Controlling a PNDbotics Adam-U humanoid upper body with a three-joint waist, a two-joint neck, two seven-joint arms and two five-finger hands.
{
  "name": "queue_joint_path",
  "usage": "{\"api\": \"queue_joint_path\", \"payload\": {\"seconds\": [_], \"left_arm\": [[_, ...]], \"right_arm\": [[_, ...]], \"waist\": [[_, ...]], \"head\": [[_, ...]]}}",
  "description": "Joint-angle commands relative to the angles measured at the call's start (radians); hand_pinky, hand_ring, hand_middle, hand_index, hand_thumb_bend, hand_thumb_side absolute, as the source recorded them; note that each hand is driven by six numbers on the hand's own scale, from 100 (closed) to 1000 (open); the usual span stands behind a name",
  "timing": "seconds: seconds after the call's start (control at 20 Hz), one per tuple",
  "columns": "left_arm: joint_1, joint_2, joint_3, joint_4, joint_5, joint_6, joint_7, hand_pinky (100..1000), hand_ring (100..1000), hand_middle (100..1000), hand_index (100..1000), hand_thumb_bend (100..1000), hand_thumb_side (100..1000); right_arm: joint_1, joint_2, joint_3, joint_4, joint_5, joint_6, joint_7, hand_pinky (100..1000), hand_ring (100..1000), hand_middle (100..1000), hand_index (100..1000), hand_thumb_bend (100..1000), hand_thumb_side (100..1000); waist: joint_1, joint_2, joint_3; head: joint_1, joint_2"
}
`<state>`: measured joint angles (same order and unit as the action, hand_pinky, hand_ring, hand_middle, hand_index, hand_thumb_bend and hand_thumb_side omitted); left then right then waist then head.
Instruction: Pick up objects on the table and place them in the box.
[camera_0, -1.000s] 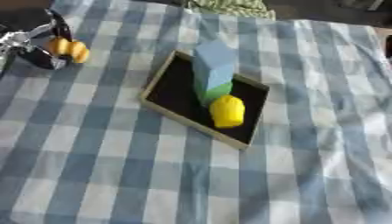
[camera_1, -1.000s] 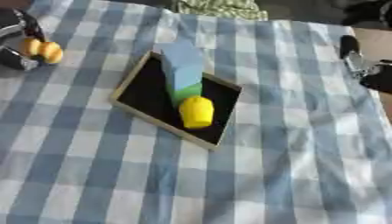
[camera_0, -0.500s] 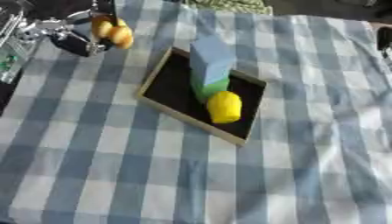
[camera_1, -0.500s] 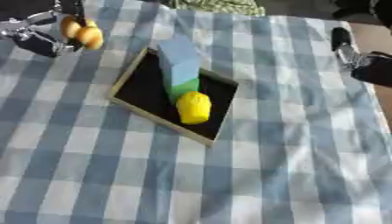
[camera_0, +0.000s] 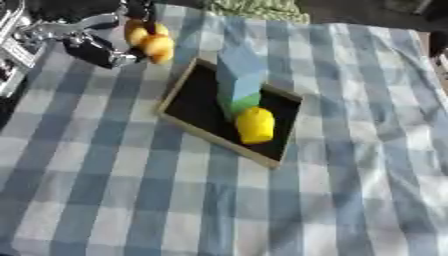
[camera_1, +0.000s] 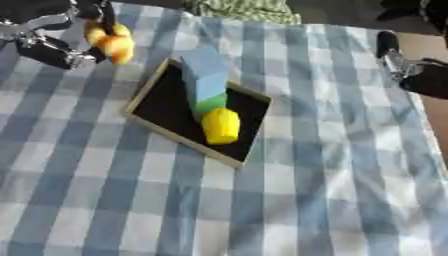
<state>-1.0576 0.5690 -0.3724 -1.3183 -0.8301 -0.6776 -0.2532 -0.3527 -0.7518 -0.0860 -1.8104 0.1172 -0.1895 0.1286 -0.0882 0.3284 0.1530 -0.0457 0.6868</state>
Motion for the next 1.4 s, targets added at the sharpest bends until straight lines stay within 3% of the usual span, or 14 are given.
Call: {"api": "queue_joint_path", "payload": {"seconds": [0.05, 0.4, 0.7, 0.9, 1.25, 1.35, 1.4], "left_arm": [[-0.001, 0.026, -0.016, -0.089, 0.052, 0.014, -0.040, 797, 672, 583, 576, 127, 119], [-0.007, -0.029, -0.069, -0.105, 0.161, 0.122, -0.149, 809, 669, 582, 579, 100, 137], [-0.023, -0.075, -0.073, -0.094, 0.238, 0.201, -0.247, 810, 670, 585, 587, 100, 139], [-0.029, -0.112, -0.055, -0.081, 0.222, 0.215, -0.299, 807, 672, 586, 593, 105, 135], [-0.019, -0.139, -0.046, -0.016, 0.159, 0.204, -0.307, 814, 679, 594, 607, 151, 141], [-0.016, -0.141, -0.050, -0.010, 0.154, 0.196, -0.314, 828, 695, 612, 627, 190, 154], [-0.014, -0.141, -0.051, -0.009, 0.154, 0.191, -0.323, 848, 722, 642, 666, 256, 164]], "right_arm": [[-0.015, -0.019, -0.011, -0.015, -0.008, -0.001, 0.005, 925, 789, 668, 813, 100, 417], [-0.024, -0.013, -0.009, -0.020, -0.014, 0.000, 0.008, 925, 789, 669, 813, 100, 418], [-0.028, -0.010, -0.011, -0.025, -0.016, 0.001, 0.005, 925, 789, 669, 812, 100, 420], [-0.028, -0.007, -0.010, -0.027, -0.019, 0.001, 0.007, 925, 789, 669, 812, 100, 420], [-0.023, -0.005, -0.015, -0.031, -0.020, 0.001, 0.004, 925, 789, 668, 812, 100, 421], [-0.022, -0.004, -0.016, -0.032, -0.021, 0.002, 0.004, 926, 788, 668, 812, 100, 421], [-0.022, -0.003, -0.016, -0.032, -0.021, 0.002, 0.003, 926, 788, 667, 812, 100, 422]], "waist": [[0.017, -0.038, 0.000], [0.015, -0.037, -0.009], [0.015, -0.035, -0.013], [0.014, -0.035, -0.018], [0.013, -0.031, -0.025], [0.013, -0.030, -0.025], [0.013, -0.030, -0.025]], "head": [[-0.003, 0.001], [0.004, -0.002], [0.004, -0.006], [0.008, -0.007], [0.008, -0.007], [0.007, -0.004], [0.007, -0.003]]}}
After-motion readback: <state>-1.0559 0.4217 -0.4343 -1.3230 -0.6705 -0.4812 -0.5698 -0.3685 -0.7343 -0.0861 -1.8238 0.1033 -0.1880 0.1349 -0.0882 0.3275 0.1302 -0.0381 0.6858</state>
